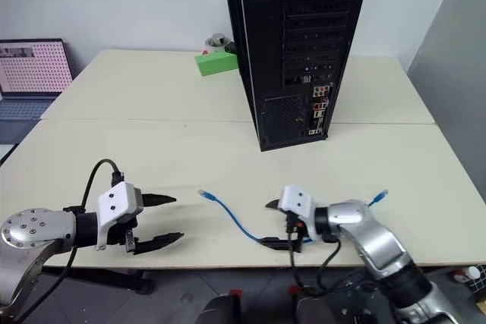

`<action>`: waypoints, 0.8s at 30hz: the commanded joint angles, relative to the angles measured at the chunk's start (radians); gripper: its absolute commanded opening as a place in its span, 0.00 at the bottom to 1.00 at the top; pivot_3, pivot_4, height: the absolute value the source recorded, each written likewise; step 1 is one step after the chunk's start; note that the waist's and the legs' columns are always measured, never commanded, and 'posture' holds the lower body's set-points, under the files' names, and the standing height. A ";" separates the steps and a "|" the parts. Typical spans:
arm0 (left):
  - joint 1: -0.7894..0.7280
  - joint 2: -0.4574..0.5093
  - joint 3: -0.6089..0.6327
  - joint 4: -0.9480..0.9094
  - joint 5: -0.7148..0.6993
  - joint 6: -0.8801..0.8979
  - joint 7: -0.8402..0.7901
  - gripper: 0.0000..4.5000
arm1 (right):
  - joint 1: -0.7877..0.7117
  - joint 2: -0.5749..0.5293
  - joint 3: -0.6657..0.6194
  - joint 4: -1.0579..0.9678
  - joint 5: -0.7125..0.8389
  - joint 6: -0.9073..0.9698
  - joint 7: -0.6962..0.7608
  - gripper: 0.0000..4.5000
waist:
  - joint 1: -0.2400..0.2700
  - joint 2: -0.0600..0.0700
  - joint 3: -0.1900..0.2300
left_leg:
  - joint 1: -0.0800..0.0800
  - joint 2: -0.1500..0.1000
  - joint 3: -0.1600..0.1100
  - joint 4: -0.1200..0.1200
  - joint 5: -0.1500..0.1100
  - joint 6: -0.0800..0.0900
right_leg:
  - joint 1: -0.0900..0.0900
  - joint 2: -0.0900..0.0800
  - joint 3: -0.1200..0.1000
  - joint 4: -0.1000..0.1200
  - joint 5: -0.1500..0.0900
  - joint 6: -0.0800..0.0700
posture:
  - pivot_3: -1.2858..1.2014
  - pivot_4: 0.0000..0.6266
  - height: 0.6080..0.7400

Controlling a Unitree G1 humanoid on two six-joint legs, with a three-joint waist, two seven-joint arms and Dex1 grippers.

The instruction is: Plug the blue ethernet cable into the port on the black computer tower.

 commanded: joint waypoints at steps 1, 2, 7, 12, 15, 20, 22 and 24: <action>-0.019 0.007 0.006 0.007 0.007 -0.026 -0.002 0.98 | -0.054 0.081 0.054 0.059 -0.057 -0.015 -0.039 1.00 | 0.000 0.000 0.000 | 0.000 0.000 0.000 0.000 0.000 0.000 | 0.000 0.000 0.000 0.000 0.000 0.000 | 0.52 0.24 1.00; -0.023 0.005 0.005 0.009 0.009 -0.029 0.000 0.98 | -0.062 0.099 0.065 0.078 -0.071 -0.010 -0.048 1.00 | 0.000 0.000 0.000 | 0.000 0.000 0.000 0.000 0.000 0.000 | 0.000 0.000 0.000 0.000 0.000 0.000 | 0.52 0.24 1.00; -0.034 -0.007 -0.003 0.015 0.021 -0.039 0.016 1.00 | -0.070 0.129 0.099 0.098 -0.108 0.034 -0.056 0.88 | 0.002 -0.001 0.000 | 0.000 0.000 0.000 0.000 0.000 0.000 | 0.000 0.000 0.000 0.000 0.000 0.000 | 0.52 0.24 1.00; -0.042 -0.020 -0.012 0.020 0.033 -0.048 0.029 1.00 | -0.068 0.124 0.094 0.076 -0.130 0.074 -0.074 0.63 | 0.001 -0.001 -0.001 | 0.001 0.000 0.000 0.000 0.000 0.000 | 0.001 0.000 0.000 0.002 0.000 0.000 | 0.52 0.24 1.00; -0.047 -0.025 -0.020 0.024 0.041 -0.054 0.034 1.00 | -0.069 0.117 0.097 0.065 -0.146 0.086 -0.084 0.46 | 0.001 -0.001 -0.001 | 0.001 0.000 0.000 0.000 0.000 0.000 | 0.001 0.000 0.000 0.002 0.000 0.000 | 0.52 0.24 1.00; -0.073 -0.032 -0.039 0.035 0.050 -0.061 0.037 1.00 | -0.071 0.070 0.096 0.041 -0.191 0.081 -0.089 0.19 | 0.002 -0.001 -0.001 | 0.001 0.000 0.000 0.000 0.000 0.000 | 0.001 0.000 0.000 0.002 0.000 0.000 | 0.52 0.24 1.00; -0.083 -0.034 -0.048 0.036 0.048 -0.059 0.037 1.00 | -0.061 0.033 0.079 0.019 -0.193 0.082 -0.081 0.08 | 0.002 -0.001 -0.001 | 0.001 0.000 0.000 0.000 0.000 0.000 | 0.001 0.000 0.000 0.002 0.000 0.000 | 0.52 0.24 1.00; -0.092 -0.039 -0.059 0.033 0.044 -0.054 0.033 1.00 | -0.042 -0.022 0.050 -0.016 -0.185 0.087 -0.064 0.00 | 0.006 -0.001 -0.001 | 0.001 0.000 0.000 0.000 0.000 0.000 | 0.001 0.000 0.000 0.001 0.000 0.000 | 0.52 0.24 1.00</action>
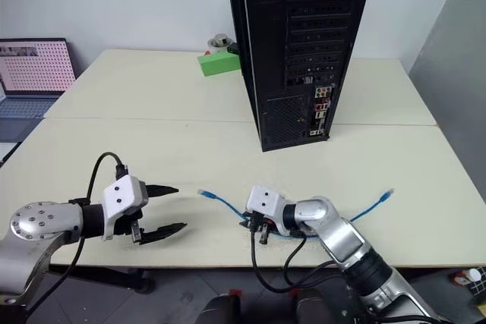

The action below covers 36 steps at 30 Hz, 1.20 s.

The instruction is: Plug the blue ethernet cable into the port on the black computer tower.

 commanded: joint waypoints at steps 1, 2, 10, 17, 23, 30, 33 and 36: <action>-0.022 -0.007 -0.011 -0.020 -0.009 -0.009 0.000 1.00 | 0.045 -0.109 -0.055 -0.059 -0.011 0.025 0.025 0.00 | 0.006 0.000 0.000 | 0.000 0.000 0.000 0.000 0.000 0.000 | 0.000 0.000 0.000 0.000 0.000 0.000 | 0.52 0.24 1.00; -0.024 -0.009 -0.017 -0.022 -0.008 -0.009 -0.002 1.00 | 0.058 -0.139 -0.070 -0.077 -0.004 0.028 0.035 0.00 | 0.009 0.000 0.000 | 0.000 0.000 0.000 0.000 0.000 0.000 | 0.000 0.000 0.000 0.000 0.000 0.000 | 0.52 0.24 1.00; -0.068 -0.040 -0.102 -0.021 0.005 -0.019 -0.014 1.00 | 0.182 -0.366 -0.250 -0.198 0.073 0.091 0.087 0.00 | 0.027 -0.001 -0.001 | 0.000 -0.001 0.001 0.001 0.000 0.000 | 0.003 -0.001 0.000 -0.002 0.000 0.000 | 0.52 0.24 1.00; -0.083 -0.052 -0.144 -0.015 0.004 -0.027 -0.027 1.00 | 0.211 -0.393 -0.271 -0.234 0.085 0.078 0.098 0.31 | 0.021 -0.002 -0.001 | 0.000 0.000 0.001 0.001 0.000 0.000 | 0.003 -0.001 0.000 -0.002 0.000 0.000 | 0.52 0.24 1.00; -0.068 -0.062 -0.139 0.026 0.008 -0.075 -0.039 1.00 | 0.132 -0.263 -0.230 -0.199 0.097 0.073 0.065 0.62 | 0.015 -0.002 -0.001 | 0.000 0.000 0.001 0.001 0.000 0.000 | 0.002 0.000 0.000 -0.002 0.000 0.000 | 0.52 0.24 1.00; -0.063 -0.079 -0.150 0.047 0.019 -0.105 -0.030 1.00 | 0.045 -0.120 -0.148 -0.043 0.041 0.015 0.022 0.62 | 0.016 -0.002 -0.001 | 0.000 0.000 0.001 0.001 0.000 0.000 | 0.002 0.000 0.000 -0.002 0.000 0.000 | 0.52 0.24 1.00; -0.060 -0.083 -0.148 0.045 0.022 -0.107 -0.028 1.00 | 0.030 -0.104 -0.125 -0.002 0.021 -0.022 0.026 0.62 | 0.018 -0.002 -0.001 | 0.000 0.000 0.001 0.001 0.000 0.000 | 0.002 0.000 -0.001 -0.001 0.000 0.000 | 0.52 0.24 1.00; -0.060 -0.087 -0.148 0.032 0.021 -0.097 -0.022 1.00 | 0.020 -0.093 -0.119 0.022 0.012 -0.035 0.026 0.58 | 0.018 -0.002 -0.001 | 0.000 0.000 0.001 0.001 0.000 0.000 | 0.002 0.000 0.000 -0.001 0.000 0.000 | 0.52 0.24 1.00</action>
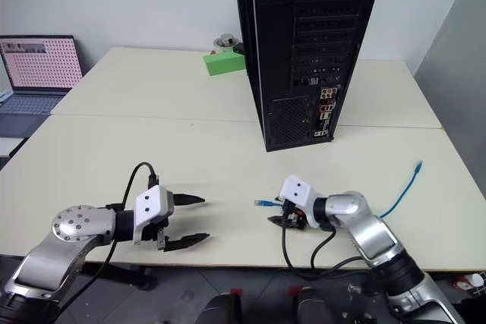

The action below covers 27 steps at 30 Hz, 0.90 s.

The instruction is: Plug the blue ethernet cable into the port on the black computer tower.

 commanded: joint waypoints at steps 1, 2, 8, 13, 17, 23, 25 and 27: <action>-0.005 -0.008 0.004 -0.033 -0.005 -0.001 0.012 1.00 | -0.017 0.013 0.010 0.031 -0.020 -0.022 -0.005 0.54 | 0.000 0.000 0.000 | 0.000 0.000 0.000 0.000 0.000 0.000 | 0.000 0.000 0.000 0.000 0.000 0.000 | 0.52 0.24 1.00; -0.008 -0.011 0.002 -0.040 -0.007 0.006 0.015 1.00 | -0.021 0.016 0.010 0.039 -0.022 -0.017 -0.008 0.52 | 0.000 0.000 0.000 | 0.000 0.000 0.000 0.000 0.000 0.000 | 0.000 0.000 0.000 0.000 0.000 0.000 | 0.52 0.24 1.00; -0.048 -0.035 -0.021 -0.073 -0.013 0.053 0.035 1.00 | -0.022 0.011 -0.001 0.044 -0.011 0.008 0.002 0.19 | 0.000 0.000 0.000 | 0.001 0.000 0.000 0.000 0.000 0.000 | 0.000 0.000 0.000 0.001 0.000 0.000 | 0.52 0.24 1.00; -0.116 -0.070 -0.067 -0.056 0.001 0.069 0.037 1.00 | -0.029 0.003 -0.011 -0.020 0.016 0.036 0.022 0.01 | 0.003 0.000 0.000 | 0.001 0.000 0.000 0.001 0.000 0.000 | 0.001 0.000 0.000 0.001 0.000 0.000 | 0.52 0.24 1.00; -0.174 -0.101 -0.102 -0.014 0.004 0.073 0.026 1.00 | -0.039 -0.006 -0.013 -0.106 0.040 0.087 0.043 0.01 | 0.003 0.000 0.000 | 0.000 0.000 -0.001 0.000 0.000 0.000 | 0.001 0.000 0.000 0.001 0.000 0.000 | 0.52 0.24 1.00; -0.232 -0.119 -0.150 0.052 0.018 0.034 -0.015 1.00 | -0.057 -0.010 -0.002 -0.187 0.057 0.141 0.048 0.00 | 0.000 0.000 0.000 | 0.000 0.000 -0.001 0.000 0.000 0.000 | 0.000 0.001 0.000 0.002 0.001 0.001 | 0.52 0.24 1.00; -0.254 -0.129 -0.164 0.073 0.020 0.020 -0.030 1.00 | -0.063 -0.009 -0.001 -0.202 0.061 0.155 0.047 0.00 | 0.001 0.000 0.000 | 0.000 0.000 -0.001 0.000 0.000 0.000 | 0.000 0.001 0.000 0.002 0.000 0.001 | 0.52 0.24 1.00; -0.275 -0.138 -0.175 0.094 0.024 0.006 -0.046 1.00 | -0.068 -0.009 0.003 -0.208 0.059 0.161 0.045 0.00 | 0.001 0.000 0.000 | 0.000 0.000 -0.001 0.000 0.000 0.000 | 0.000 0.001 0.000 0.002 0.000 0.001 | 0.52 0.24 1.00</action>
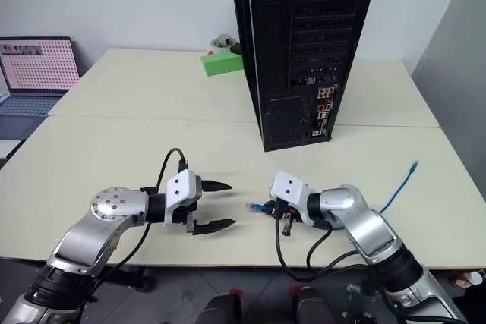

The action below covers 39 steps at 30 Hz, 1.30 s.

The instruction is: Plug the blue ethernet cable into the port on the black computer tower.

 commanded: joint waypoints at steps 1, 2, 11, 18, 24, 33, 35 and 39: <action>-0.051 -0.015 -0.025 0.027 0.009 -0.048 -0.039 1.00 | -0.025 -0.002 -0.005 -0.053 0.015 0.015 0.003 0.00 | 0.000 0.000 0.000 | 0.000 0.000 0.000 0.000 0.000 0.000 | 0.000 0.000 0.000 0.000 0.000 0.000 | 0.52 0.24 1.00; -0.058 -0.018 -0.030 0.035 0.012 -0.055 -0.045 1.00 | -0.026 -0.003 -0.003 -0.055 0.014 0.015 0.003 0.00 | 0.001 0.000 0.000 | 0.000 0.000 0.000 0.000 0.000 0.000 | 0.000 0.000 0.000 0.000 0.000 0.000 | 0.52 0.24 1.00; -0.103 -0.053 -0.057 0.094 0.029 -0.105 -0.080 0.63 | -0.036 0.001 0.008 -0.074 0.012 0.030 0.003 0.00 | 0.000 0.000 0.000 | 0.000 0.000 0.000 0.000 0.000 0.000 | 0.000 0.000 0.000 0.000 0.000 0.001 | 0.52 0.24 1.00; -0.115 -0.086 -0.076 0.117 0.044 -0.124 -0.078 0.32 | -0.046 0.003 0.019 -0.075 0.012 0.034 0.004 0.00 | 0.001 0.000 0.000 | 0.000 0.000 0.000 0.000 0.000 0.000 | 0.000 0.000 0.000 0.000 0.002 0.004 | 0.52 0.24 1.00; -0.115 -0.095 -0.080 0.134 0.052 -0.140 -0.080 0.07 | -0.050 -0.004 0.028 -0.078 0.012 0.046 0.009 0.00 | 0.001 0.000 0.000 | 0.000 0.000 -0.001 0.000 0.000 0.000 | 0.000 0.000 0.000 0.000 0.003 0.005 | 0.52 0.24 1.00; -0.096 -0.087 -0.092 0.146 0.077 -0.198 -0.095 0.07 | -0.054 -0.050 0.020 -0.069 0.005 -0.007 0.041 0.16 | 0.001 0.000 0.000 | 0.000 0.000 -0.001 0.000 0.000 0.000 | 0.000 0.000 0.000 0.000 0.003 0.005 | 0.52 0.24 1.00; -0.089 -0.101 -0.092 0.160 0.097 -0.243 -0.075 0.07 | -0.042 -0.097 -0.012 -0.084 0.028 -0.012 0.076 0.26 | 0.001 0.000 0.000 | 0.000 0.000 -0.001 0.000 0.000 0.000 | 0.000 0.000 0.000 0.000 0.003 0.005 | 0.52 0.24 1.00; -0.061 -0.135 -0.097 0.196 0.162 -0.419 -0.015 0.07 | 0.026 -0.192 -0.104 -0.138 0.128 0.016 0.146 0.46 | 0.005 0.000 0.000 | -0.001 0.000 -0.001 0.000 0.000 0.000 | 0.000 0.000 0.000 -0.001 0.003 0.005 | 0.52 0.24 1.00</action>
